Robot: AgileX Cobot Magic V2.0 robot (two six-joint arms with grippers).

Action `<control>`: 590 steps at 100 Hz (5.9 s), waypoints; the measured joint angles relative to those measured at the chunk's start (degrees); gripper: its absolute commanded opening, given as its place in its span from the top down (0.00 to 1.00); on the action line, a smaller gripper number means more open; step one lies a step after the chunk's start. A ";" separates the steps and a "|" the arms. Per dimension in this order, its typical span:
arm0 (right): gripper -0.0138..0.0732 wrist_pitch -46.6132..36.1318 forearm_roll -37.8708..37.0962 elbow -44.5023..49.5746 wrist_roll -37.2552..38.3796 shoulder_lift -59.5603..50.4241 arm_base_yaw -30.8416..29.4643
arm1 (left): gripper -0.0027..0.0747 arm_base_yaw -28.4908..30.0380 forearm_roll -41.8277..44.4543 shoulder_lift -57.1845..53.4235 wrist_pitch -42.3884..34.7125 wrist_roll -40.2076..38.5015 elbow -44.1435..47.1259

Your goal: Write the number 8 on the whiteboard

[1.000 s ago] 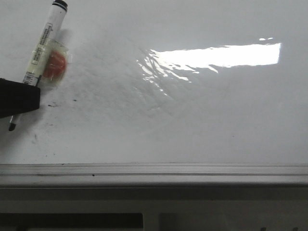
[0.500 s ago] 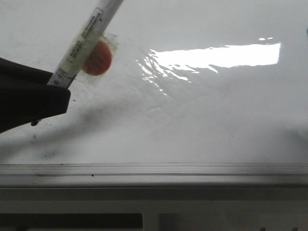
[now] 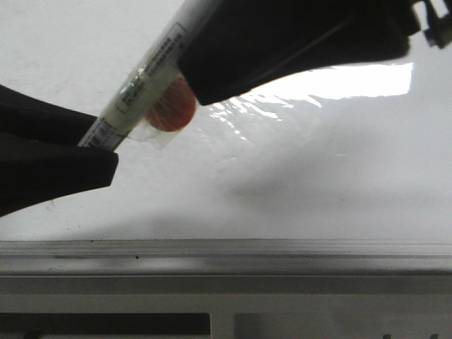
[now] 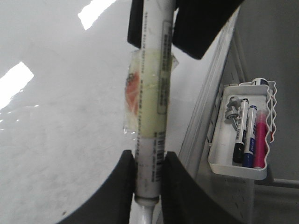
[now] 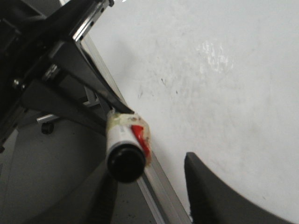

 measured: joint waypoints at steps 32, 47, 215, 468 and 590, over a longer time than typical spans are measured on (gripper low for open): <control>0.51 1.94 3.14 -3.91 0.00 1.21 0.08 | 0.99 0.00 0.20 0.00 0.00 0.10 0.00; 0.70 2.08 4.40 -3.91 0.00 1.84 0.08 | 0.99 0.00 0.20 0.09 0.00 0.10 0.00; 0.89 22.72 4.20 -20.17 6.13 5.29 -19.32 | 0.63 4.37 -21.66 -29.34 21.31 0.20 0.00; 0.45 24.97 -3.60 -22.81 17.61 11.48 2.89 | 0.99 -6.75 -17.18 -0.46 2.02 -1.03 0.00; 0.40 26.06 -3.21 -22.81 18.42 11.48 3.41 | 0.42 -6.96 -63.70 1.56 14.99 -1.62 -3.68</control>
